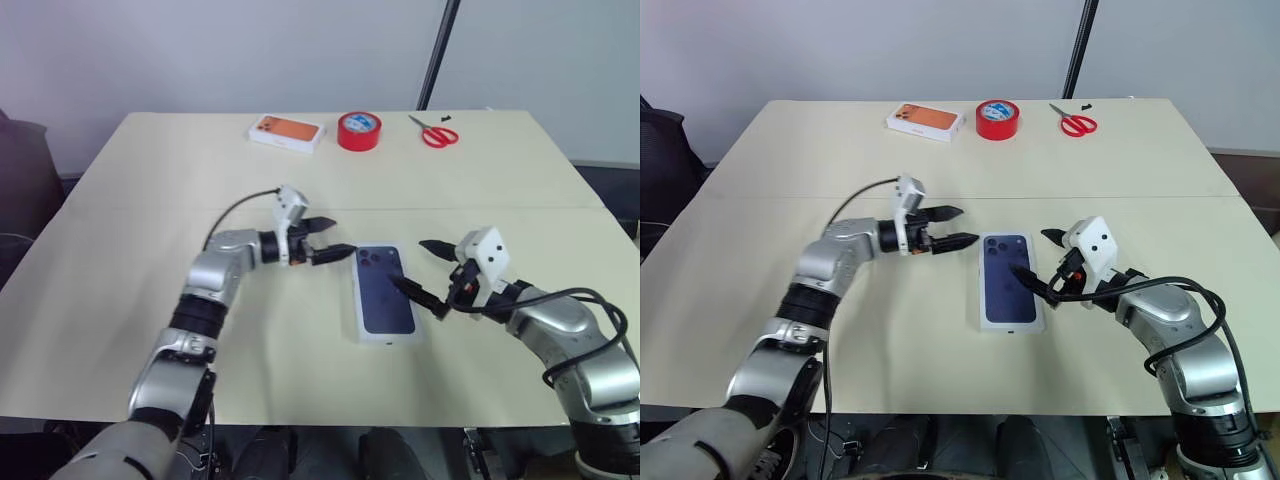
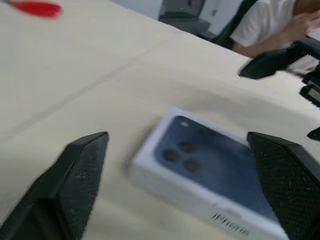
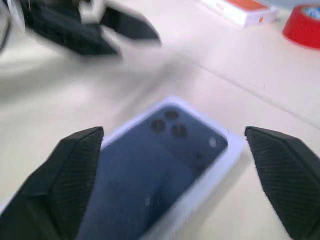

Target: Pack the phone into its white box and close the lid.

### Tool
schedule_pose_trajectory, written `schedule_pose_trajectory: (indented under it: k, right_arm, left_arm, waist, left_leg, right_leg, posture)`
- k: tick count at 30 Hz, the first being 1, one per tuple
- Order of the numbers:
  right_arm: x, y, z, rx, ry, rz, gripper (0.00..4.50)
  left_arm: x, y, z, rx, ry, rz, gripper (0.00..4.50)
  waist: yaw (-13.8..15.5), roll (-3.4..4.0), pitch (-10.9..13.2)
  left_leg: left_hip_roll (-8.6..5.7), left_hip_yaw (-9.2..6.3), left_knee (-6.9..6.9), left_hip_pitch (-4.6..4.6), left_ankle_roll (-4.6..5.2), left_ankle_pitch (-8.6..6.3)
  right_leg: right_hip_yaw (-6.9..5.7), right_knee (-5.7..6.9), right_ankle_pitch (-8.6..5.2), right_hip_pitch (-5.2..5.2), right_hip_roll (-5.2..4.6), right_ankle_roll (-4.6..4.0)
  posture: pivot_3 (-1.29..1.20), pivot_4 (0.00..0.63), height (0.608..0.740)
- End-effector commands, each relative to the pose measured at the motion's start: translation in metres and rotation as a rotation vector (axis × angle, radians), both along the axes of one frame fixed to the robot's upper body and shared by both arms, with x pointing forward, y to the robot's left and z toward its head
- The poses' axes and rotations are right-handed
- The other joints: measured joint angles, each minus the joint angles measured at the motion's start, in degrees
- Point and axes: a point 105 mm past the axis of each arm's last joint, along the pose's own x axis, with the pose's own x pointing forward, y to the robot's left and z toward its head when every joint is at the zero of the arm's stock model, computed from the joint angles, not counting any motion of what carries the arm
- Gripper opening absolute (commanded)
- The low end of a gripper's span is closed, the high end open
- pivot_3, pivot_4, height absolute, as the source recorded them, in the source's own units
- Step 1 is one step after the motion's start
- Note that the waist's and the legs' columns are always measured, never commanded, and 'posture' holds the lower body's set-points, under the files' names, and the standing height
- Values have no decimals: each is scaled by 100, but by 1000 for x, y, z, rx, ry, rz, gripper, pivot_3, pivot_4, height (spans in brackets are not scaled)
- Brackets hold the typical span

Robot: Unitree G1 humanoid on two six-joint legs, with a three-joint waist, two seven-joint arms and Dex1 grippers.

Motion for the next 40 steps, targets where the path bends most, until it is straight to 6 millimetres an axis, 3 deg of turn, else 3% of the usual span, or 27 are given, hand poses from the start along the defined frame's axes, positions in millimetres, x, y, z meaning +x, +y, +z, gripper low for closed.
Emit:
schedule_pose_trajectory:
  k: [1, 6, 10, 15, 32, 40]
  right_arm:
    - [-7, -15, 19, 25, -59, 2, 4471]
    - [-31, -40, 8, -47, -10, -5, 4471]
    - [-50, -61, -8, -146, 65, -8, 4471]
    - [-55, -91, -7, -165, 87, -92, 4471]
    - [-48, -103, -6, -173, 66, -128, 4471]
    - [-47, -102, -7, -185, 70, -119, 4471]
  left_arm:
    - [-9, 29, 12, -42, -8, 19, 4500]
    - [-25, 89, -3, 31, 24, 137, 4500]
    - [-36, 117, -7, 40, 42, 217, 4500]
    - [-52, 147, -14, 67, 76, 308, 4500]
    - [-75, 177, -25, 142, -1, 372, 4500]
    - [-70, 181, -26, 180, -23, 395, 4500]
  waist:
    - [-5, 4, 2]
    - [19, 5, 3]
    - [38, 7, 5]
    - [17, 9, 5]
    - [40, 21, 11]
    - [36, 22, 12]
  left_leg:
    - [1, 0, 0, 0, 0, 0]
    - [3, -1, -3, 0, 2, -1]
    - [3, 0, -3, 1, 5, -3]
    - [4, 1, -3, 3, 36, -22]
    - [3, 9, -12, 8, 38, -24]
    - [3, 8, -13, 8, 38, -24]
  right_leg:
    - [1, 2, 0, -1, 1, 0]
    - [1, -3, 0, 1, -1, 0]
    - [2, -4, 0, 4, -4, 0]
    - [4, -5, 0, 4, -7, -1]
    - [8, -10, -1, 5, -15, -2]
    - [8, -10, -1, 5, -15, -2]
  posture:
    - [0, 150, 740]
    - [0, 150, 740]
    - [0, 150, 740]
    - [0, 150, 740]
    - [0, 150, 740]
    - [0, 150, 740]
